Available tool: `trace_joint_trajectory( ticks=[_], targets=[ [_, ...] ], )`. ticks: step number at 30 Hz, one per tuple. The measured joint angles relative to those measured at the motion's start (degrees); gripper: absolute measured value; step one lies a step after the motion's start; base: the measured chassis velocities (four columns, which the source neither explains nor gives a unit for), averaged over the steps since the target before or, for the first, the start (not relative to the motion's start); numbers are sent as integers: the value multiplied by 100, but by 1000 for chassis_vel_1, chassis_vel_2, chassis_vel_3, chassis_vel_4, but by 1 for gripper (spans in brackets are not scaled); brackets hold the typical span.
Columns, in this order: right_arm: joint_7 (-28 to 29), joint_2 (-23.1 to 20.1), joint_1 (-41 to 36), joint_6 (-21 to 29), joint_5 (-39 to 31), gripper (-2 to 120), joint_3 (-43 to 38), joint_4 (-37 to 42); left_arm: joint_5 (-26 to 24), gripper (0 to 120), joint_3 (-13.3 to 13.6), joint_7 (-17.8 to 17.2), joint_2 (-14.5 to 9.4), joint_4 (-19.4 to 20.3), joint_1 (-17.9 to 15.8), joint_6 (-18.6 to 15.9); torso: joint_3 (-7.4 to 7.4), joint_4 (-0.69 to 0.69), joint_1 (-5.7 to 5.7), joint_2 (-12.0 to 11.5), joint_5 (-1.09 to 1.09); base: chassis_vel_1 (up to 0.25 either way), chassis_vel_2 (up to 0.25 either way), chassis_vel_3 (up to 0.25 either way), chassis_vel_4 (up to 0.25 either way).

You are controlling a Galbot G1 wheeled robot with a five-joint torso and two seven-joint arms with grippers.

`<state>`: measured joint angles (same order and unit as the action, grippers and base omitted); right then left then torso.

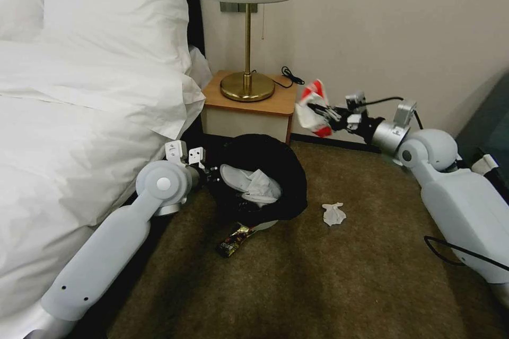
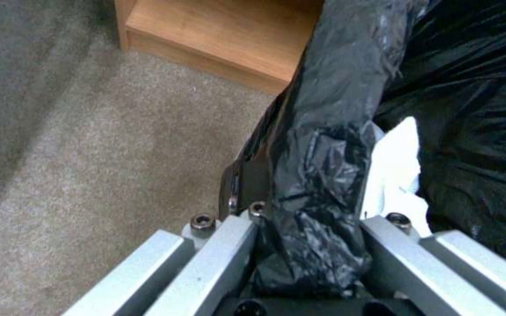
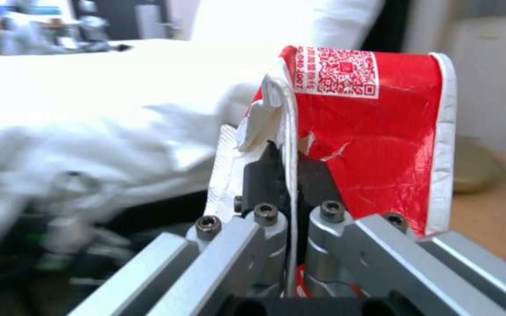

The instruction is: Pick up the trash bin, then pick up the garbage on the floor and place it into the trash bin.

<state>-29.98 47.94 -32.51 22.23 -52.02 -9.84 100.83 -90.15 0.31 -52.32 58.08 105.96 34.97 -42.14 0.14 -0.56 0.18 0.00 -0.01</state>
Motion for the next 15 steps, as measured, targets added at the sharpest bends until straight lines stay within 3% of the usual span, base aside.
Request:
trace_joint_trajectory(
  ticks=[5, 15],
  targets=[
    [50, -207, -350, 90, -77, 0, 293, 591, 1, 1, 43, 0, 72, -76, -91, 0, 0, -1, 0, 0, 1, 0, 0, 0, 0],
    [328, -185, -576, 164, 202, 0, 572, 820, 9, 1, 67, -3, 130, -88, -115, 0, 0, -1, 0, 0, 1, 0, 0, 0, 0]
  ],
)
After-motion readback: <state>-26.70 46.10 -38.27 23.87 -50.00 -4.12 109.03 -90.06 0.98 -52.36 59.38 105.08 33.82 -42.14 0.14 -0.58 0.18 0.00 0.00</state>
